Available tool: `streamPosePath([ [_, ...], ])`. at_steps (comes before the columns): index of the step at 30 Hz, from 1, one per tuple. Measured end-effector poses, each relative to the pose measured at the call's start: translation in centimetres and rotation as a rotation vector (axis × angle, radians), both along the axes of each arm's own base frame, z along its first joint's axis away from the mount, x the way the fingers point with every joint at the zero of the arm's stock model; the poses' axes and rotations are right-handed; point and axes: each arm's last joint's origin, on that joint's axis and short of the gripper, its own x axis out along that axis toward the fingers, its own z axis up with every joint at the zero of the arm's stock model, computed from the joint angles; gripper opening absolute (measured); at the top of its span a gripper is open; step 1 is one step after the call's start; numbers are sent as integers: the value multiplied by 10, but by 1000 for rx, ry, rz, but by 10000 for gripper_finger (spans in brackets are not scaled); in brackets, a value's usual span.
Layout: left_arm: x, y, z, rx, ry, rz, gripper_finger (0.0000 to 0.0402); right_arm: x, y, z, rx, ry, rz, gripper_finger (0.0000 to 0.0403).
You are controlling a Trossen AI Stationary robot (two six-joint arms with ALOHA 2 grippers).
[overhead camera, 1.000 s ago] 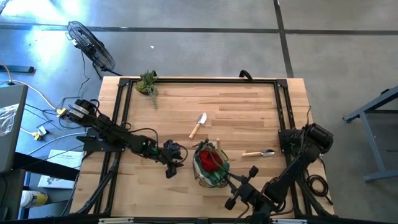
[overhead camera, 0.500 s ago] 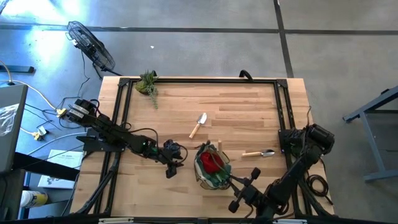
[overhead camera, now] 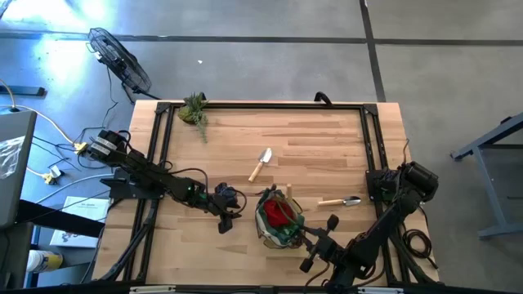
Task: Pick & Place Garden tools in Gardening bag
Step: Put the green shear scissors into the light brown gardening bag
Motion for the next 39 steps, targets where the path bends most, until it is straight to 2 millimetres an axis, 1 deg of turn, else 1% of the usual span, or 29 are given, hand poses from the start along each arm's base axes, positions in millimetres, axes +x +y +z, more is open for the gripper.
streamPosePath([
  [3,0,0,0,0,0,0,161,-4,-5,-12,53,17,16,41],
  [6,0,0,0,0,0,0,161,-11,-12,-23,110,-19,6,41],
  [10,0,0,0,0,0,0,161,-16,-15,-30,130,-51,-2,41],
  [15,0,0,0,1,0,1,161,-16,-16,-30,122,-53,-5,41],
  [26,0,0,0,8,-3,9,161,-15,-13,-29,41,-55,-12,41],
  [30,0,1,0,16,-7,20,161,-11,-15,-28,-2,-19,-17,41],
  [34,0,1,0,16,-7,19,161,-8,-21,-28,-67,-39,-61,48],
  [39,0,1,0,16,-7,20,161,-3,-25,-28,-54,-62,-88,53],
])
